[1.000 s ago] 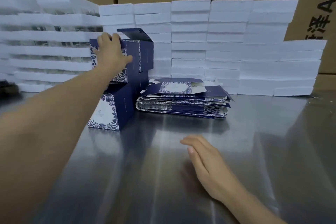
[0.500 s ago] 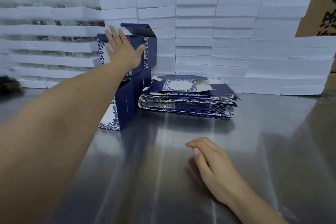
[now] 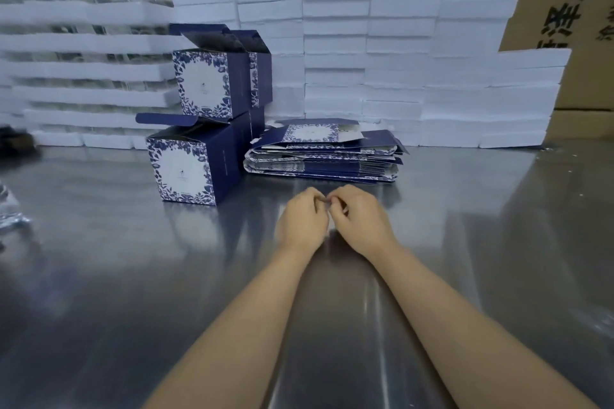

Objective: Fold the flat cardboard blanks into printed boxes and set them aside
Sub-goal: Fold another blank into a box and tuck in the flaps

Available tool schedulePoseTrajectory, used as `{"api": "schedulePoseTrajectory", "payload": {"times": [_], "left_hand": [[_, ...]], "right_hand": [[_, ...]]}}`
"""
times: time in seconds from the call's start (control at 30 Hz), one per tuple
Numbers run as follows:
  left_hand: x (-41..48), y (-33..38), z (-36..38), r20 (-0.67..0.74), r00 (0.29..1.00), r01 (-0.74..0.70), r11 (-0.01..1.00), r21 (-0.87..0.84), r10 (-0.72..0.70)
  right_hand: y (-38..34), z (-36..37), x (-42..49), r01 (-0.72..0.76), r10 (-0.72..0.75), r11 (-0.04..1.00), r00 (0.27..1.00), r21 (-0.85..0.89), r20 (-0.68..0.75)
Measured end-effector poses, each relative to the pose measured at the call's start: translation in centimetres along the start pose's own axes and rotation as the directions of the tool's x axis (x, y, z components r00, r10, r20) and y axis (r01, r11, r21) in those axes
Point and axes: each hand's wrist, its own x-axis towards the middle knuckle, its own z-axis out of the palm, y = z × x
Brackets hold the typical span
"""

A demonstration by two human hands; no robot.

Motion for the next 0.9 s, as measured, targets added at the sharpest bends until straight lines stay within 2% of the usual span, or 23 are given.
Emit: {"api": "schedulePoseTrajectory", "payload": {"times": [0.1,0.3,0.5,0.73,0.8,0.9], "left_hand": [[0.1,0.4,0.3,0.088,0.995,-0.057,0.994,0.092,0.049],[0.8,0.4,1.6,0.121,0.981,-0.163,0.983,0.088,0.152],[1.6,0.0,2.6,0.107,0.985,-0.151,0.977,0.151,0.136],[1.9,-0.1,2.7,0.108,0.983,-0.162,0.973,0.167,0.145],[2.1,0.0,2.6,0.103,0.984,-0.161,0.973,0.167,0.145],[2.4,-0.1,2.4,0.053,0.993,-0.111,0.984,0.141,0.104]], "right_hand": [[0.8,0.4,0.9,0.0,-0.003,0.993,1.0,-0.114,-0.024],[2.9,1.4,4.7,-0.041,-0.014,0.961,0.98,-0.273,-0.197],[4.2,3.8,8.7,0.098,-0.154,0.827,0.986,-0.553,-0.057],[5.2,5.5,11.7,0.063,-0.069,0.771,0.998,-0.634,0.016],[4.9,5.3,11.7,0.045,-0.1,0.772,0.994,-0.634,-0.051],[4.1,4.3,10.5,-0.003,-0.204,0.799,0.94,-0.601,-0.275]]}}
